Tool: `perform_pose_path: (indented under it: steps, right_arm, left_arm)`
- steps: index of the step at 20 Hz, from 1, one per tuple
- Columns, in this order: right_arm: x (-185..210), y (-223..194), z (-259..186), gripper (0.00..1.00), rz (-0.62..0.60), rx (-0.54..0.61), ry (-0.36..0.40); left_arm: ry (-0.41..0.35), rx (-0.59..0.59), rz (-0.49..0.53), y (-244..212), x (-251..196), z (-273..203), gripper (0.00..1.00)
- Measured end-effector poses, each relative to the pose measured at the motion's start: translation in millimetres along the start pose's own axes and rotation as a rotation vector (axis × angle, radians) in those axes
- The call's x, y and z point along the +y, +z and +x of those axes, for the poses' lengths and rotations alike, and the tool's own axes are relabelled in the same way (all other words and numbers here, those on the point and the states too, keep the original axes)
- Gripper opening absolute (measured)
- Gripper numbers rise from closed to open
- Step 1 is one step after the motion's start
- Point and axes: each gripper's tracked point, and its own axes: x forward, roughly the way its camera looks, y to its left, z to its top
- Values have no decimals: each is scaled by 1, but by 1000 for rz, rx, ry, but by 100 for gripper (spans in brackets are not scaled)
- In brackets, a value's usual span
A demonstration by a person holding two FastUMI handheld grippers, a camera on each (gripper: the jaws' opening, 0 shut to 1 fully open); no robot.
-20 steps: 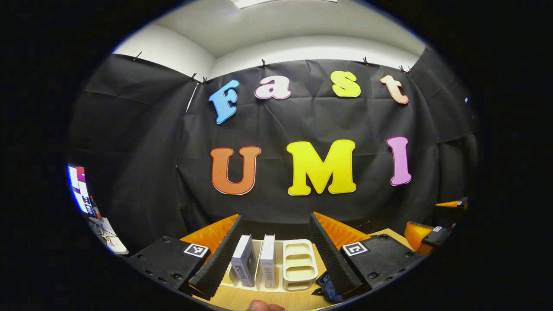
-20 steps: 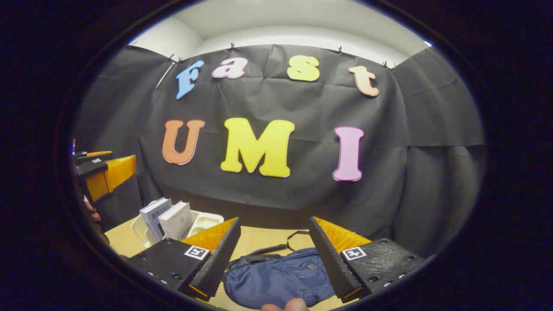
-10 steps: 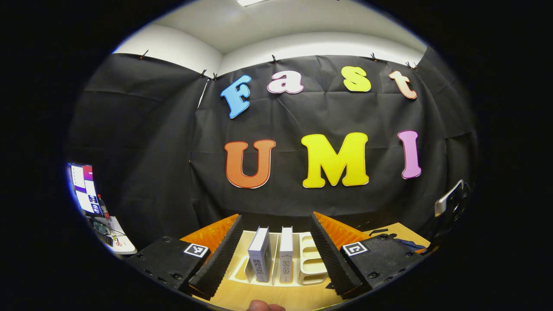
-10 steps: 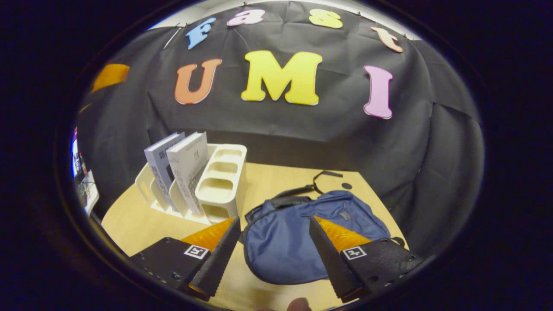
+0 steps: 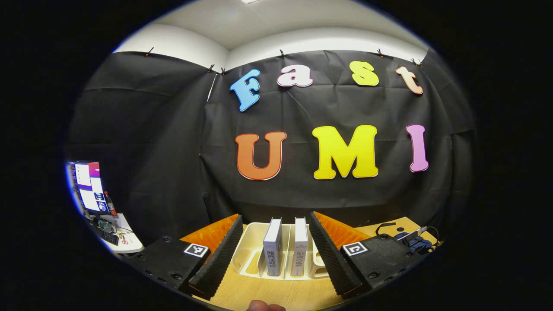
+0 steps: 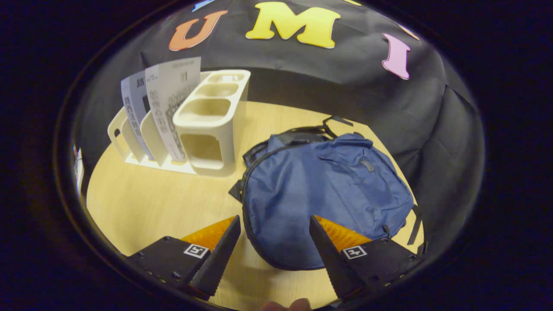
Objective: Open the schoolbag, grab two books from the bookshelf and put them into the schoolbag.
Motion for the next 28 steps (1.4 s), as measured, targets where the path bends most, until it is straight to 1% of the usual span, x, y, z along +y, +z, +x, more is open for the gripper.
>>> perform_pose_path:
  steps: [4, 5, 6, 7, 9, 11, 12, 13, 14, 15, 17, 18, 19, 20, 22, 23, 24, 25, 27, 28]
  right_arm:
    - [3, -11, 23, 96, -22, 39, -77]
    - [4, -10, 27, 96, -23, 38, -95]
    - [3, -10, 30, 99, -23, 36, -117]
    - [3, -8, 33, 96, -23, 33, -139]
    - [1, -6, 41, 96, -14, 29, -174]
    - [0, 5, 46, 97, -22, -13, -203]
    - [-1, 7, 50, 99, -26, -31, -210]
    - [-3, 12, 52, 99, -23, -46, -216]
    - [-5, 12, 55, 96, -15, -51, -220]
    - [-8, 14, 57, 97, -10, -58, -221]
    - [-10, 17, 63, 96, 11, -69, -199]
    - [-8, 17, 65, 99, 23, -70, -175]
    - [-5, 16, 67, 90, 30, -59, -149]
    - [-4, 17, 69, 88, 30, -56, -127]
    - [1, 18, 67, 75, 34, -41, -83]
    - [4, 22, 64, 59, 45, -45, -66]
    - [5, 24, 61, 49, 46, -49, -57]
    - [4, 27, 57, 27, 39, -55, -50]
    - [4, 26, 51, 14, 28, -57, -13]
    - [4, 26, 47, 14, 31, -57, 15]
  left_arm:
    - [21, 7, -14, -2, 14, -4, 96]
    - [27, 9, -11, -2, 17, -5, 96]
    - [33, 12, -6, -2, 20, -6, 96]
    - [37, 15, -5, -5, 23, -6, 96]
    - [45, 26, -11, -7, 28, -10, 96]
    - [53, 32, -11, -8, 31, -11, 96]
    - [56, 33, -9, -8, 33, -12, 96]
    - [56, 36, -7, -8, 34, -11, 97]
    - [56, 38, -5, -9, 34, -10, 97]
    - [58, 37, -3, -8, 35, -11, 97]
    - [55, 37, -3, -7, 33, -11, 97]
    - [54, 37, -5, -6, 33, -11, 97]
    - [53, 38, -7, -6, 32, -11, 97]
    - [52, 40, -8, -8, 31, -11, 99]
    - [50, 41, -10, -8, 29, -10, 96]
    - [49, 41, -11, -6, 28, -11, 97]
    - [49, 39, -11, -6, 27, -10, 97]
    - [48, 39, -11, -6, 26, -11, 97]
    - [48, 37, -15, -5, 24, -12, 97]
    - [46, 38, -18, -6, 22, -12, 97]
